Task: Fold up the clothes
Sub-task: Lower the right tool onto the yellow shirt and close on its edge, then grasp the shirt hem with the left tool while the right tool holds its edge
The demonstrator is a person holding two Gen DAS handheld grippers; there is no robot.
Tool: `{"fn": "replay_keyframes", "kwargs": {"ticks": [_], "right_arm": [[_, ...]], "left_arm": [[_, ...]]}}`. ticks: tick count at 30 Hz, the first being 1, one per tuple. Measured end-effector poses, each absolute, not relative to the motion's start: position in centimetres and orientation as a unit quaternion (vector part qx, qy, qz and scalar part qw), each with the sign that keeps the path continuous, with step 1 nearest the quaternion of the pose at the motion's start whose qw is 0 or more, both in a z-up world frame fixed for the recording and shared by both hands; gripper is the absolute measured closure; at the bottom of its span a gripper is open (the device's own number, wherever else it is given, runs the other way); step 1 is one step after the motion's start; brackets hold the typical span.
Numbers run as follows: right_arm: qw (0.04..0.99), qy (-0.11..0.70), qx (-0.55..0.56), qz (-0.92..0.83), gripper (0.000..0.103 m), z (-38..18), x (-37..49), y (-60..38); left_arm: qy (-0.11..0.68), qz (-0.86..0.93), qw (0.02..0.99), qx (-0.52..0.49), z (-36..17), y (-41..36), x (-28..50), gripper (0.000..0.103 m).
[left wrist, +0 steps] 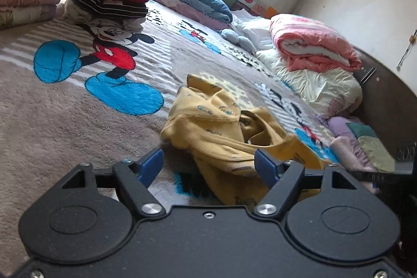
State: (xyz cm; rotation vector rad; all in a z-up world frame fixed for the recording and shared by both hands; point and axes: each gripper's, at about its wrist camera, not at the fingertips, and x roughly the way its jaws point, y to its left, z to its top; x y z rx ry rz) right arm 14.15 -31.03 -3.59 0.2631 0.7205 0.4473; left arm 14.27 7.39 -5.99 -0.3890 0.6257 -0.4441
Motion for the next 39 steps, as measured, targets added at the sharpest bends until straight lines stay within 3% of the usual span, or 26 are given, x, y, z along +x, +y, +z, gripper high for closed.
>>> {"fn": "replay_keyframes", "kwargs": {"ticks": [4,8,13,22,33,36,39], "right_arm": [[0.903,0.362,0.136,0.19,0.098,-5.7,11.6,-32.1],[0.916,0.335,0.113,0.188,0.093,-4.4,10.2,-31.6],[0.927,0.305,0.025,0.217,0.065,-2.0,10.3,-29.1],[0.896,0.329,-0.114,0.274,0.059,-2.5,15.1,-24.5],[0.861,0.381,-0.105,0.321,0.048,-4.9,20.4,-24.3],[0.851,0.393,-0.084,0.339,0.052,-5.4,20.6,-24.6],[0.847,0.397,-0.068,0.348,0.088,-5.8,20.3,-25.0]], "left_arm": [[0.307,-0.203,0.913,-0.177,-6.2,7.4,14.4,0.027],[0.295,-0.201,0.92,-0.162,-5.9,7.6,14.4,0.027],[0.268,-0.206,0.937,-0.086,-5.2,6.9,14.2,0.027],[0.276,-0.255,0.926,0.027,-6.6,6.3,16.6,0.043],[0.284,-0.313,0.904,0.07,-8.0,7.1,19.2,0.049],[0.284,-0.327,0.898,0.077,-8.1,6.9,19.9,0.049],[0.28,-0.339,0.893,0.095,-8.0,6.6,20.4,0.049]]}}
